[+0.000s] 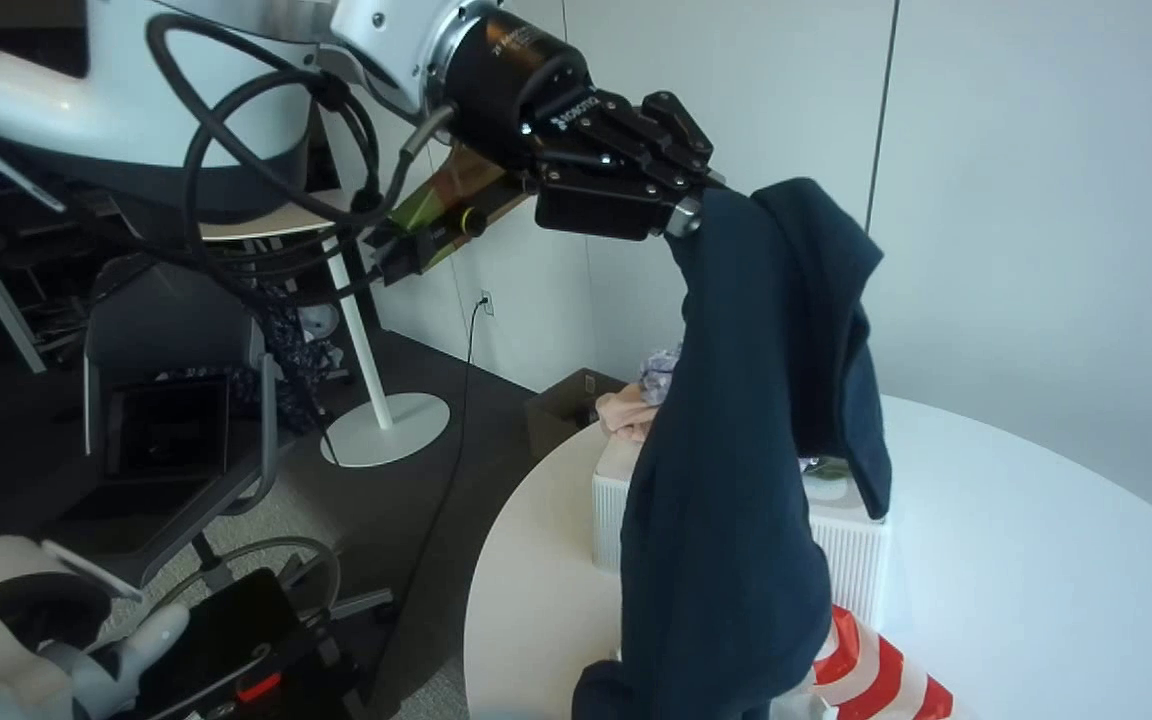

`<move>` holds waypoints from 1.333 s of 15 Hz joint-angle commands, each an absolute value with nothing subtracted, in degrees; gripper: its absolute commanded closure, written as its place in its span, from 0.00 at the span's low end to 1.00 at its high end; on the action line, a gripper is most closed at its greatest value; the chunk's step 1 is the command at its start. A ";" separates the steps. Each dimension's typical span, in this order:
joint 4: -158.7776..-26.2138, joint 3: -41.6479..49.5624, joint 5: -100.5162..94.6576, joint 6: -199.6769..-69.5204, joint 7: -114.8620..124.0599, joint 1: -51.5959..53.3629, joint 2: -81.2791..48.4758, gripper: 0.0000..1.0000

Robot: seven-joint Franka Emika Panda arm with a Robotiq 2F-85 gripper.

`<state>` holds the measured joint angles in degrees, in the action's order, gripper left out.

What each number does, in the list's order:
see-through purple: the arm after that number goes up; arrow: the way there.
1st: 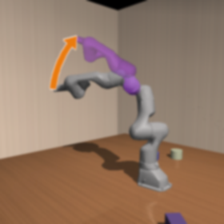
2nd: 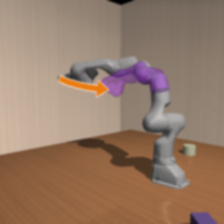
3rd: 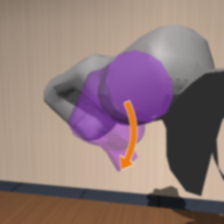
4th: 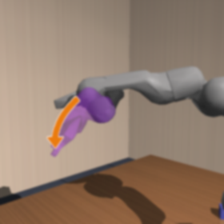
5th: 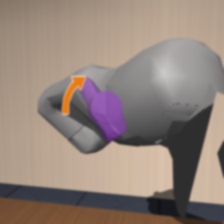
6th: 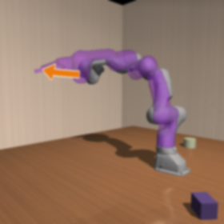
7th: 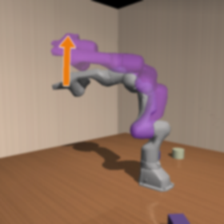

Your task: Put some of the items on the white basket inside the plastic bag

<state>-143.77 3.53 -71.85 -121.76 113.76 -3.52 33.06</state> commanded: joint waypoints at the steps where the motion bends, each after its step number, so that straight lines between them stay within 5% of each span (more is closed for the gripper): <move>1: -137.51 3.01 -76.62 -125.97 114.52 -2.86 24.64 0.94; 8: -132.92 4.07 -77.70 -138.19 120.73 -2.53 14.42 0.94; 20: -145.53 7.23 -59.57 -150.68 115.29 -4.79 9.36 0.94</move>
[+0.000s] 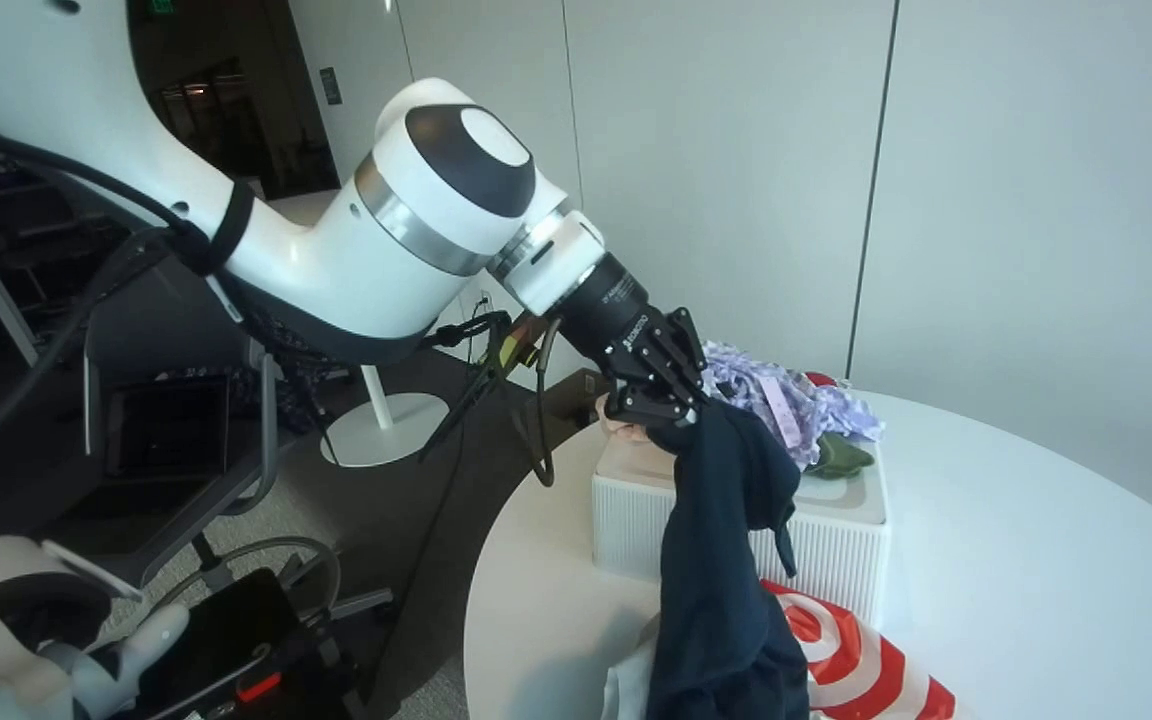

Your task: Put some of the items on the white basket inside the plastic bag

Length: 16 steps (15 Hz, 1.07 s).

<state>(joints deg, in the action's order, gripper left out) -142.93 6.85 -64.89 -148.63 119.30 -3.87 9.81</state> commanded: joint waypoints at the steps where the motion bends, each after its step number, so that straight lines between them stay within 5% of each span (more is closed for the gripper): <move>1: -146.59 7.07 -57.94 -149.86 114.59 -5.12 9.38 0.94; 16: -144.22 10.23 -52.25 -152.73 104.44 -11.88 -5.32 0.94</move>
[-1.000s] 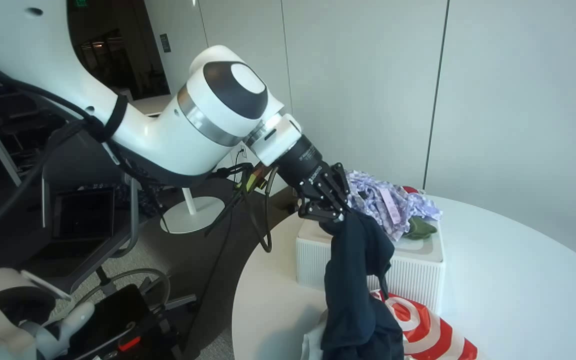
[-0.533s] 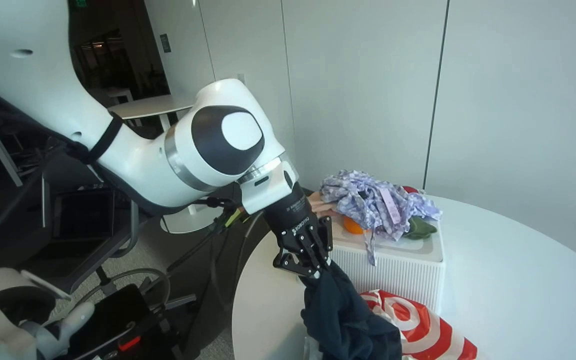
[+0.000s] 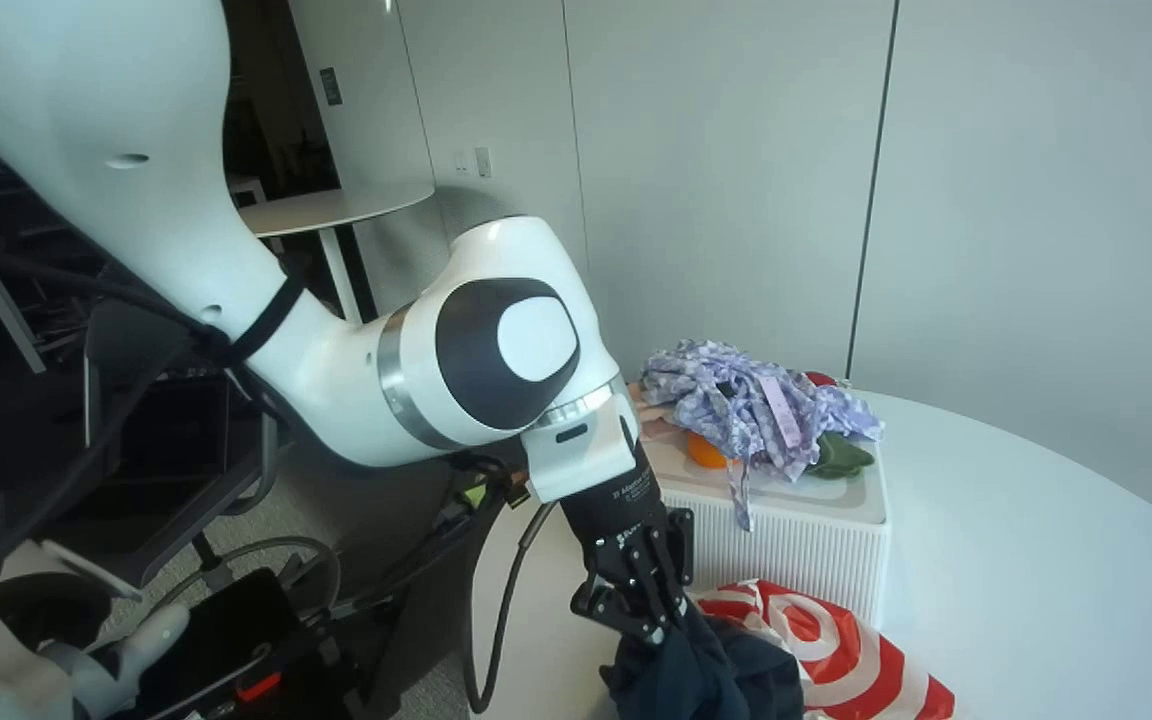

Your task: Put some of the items on the white basket inside the plastic bag

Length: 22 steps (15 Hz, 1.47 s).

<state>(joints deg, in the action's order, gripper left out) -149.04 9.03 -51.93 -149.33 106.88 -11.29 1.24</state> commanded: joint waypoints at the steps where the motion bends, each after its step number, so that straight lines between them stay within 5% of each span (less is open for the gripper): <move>1: -142.93 10.82 -51.78 -154.34 103.46 -12.00 -7.51 0.94; 15: -131.09 11.79 -45.76 -171.30 96.63 -16.42 -34.23 0.93; 16: -131.12 11.30 -45.81 -171.21 95.95 -16.68 -33.50 0.66; 17: -131.63 10.95 -45.81 -171.14 95.57 -16.73 -32.46 0.65; 22: -142.03 12.65 -29.16 -169.55 78.06 -11.75 -18.95 0.30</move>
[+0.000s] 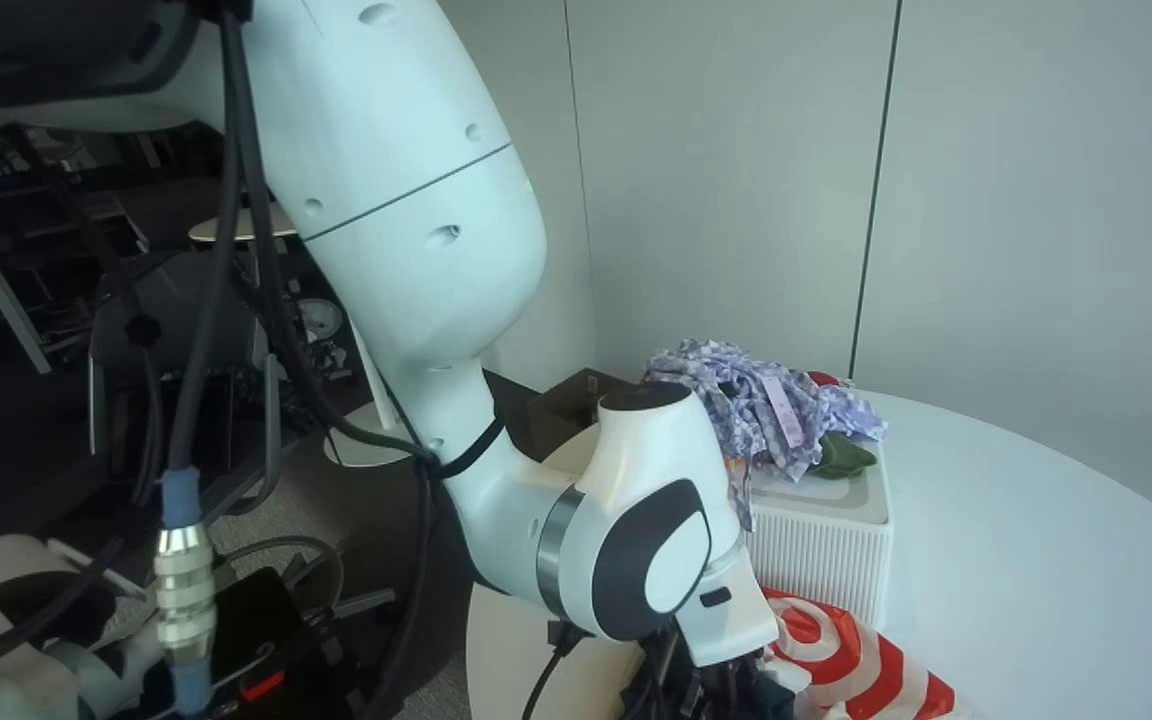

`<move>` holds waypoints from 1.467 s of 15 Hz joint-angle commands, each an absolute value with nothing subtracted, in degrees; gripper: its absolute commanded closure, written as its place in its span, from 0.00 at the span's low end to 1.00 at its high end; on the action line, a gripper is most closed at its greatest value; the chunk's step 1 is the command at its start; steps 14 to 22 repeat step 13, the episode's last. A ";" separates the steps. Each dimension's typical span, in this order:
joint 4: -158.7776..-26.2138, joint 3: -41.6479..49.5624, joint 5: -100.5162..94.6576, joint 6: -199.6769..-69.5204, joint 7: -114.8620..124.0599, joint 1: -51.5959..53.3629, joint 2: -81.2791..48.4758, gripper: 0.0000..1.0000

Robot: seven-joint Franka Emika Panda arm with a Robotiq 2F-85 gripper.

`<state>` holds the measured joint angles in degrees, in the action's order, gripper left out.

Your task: Put some of the items on the white basket inside the plastic bag

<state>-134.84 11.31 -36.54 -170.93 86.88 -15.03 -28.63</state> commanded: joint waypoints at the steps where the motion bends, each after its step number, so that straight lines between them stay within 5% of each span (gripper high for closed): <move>1: -144.05 13.14 -26.10 -167.74 75.10 -10.23 -15.45 0.21; 4: -147.08 16.53 -22.49 -163.07 71.23 -3.80 -6.89 0.01; 13: -148.41 6.20 -13.86 -134.88 69.97 -4.20 14.21 0.00; 22: -148.41 6.20 -13.86 -134.88 69.97 -4.20 14.21 0.00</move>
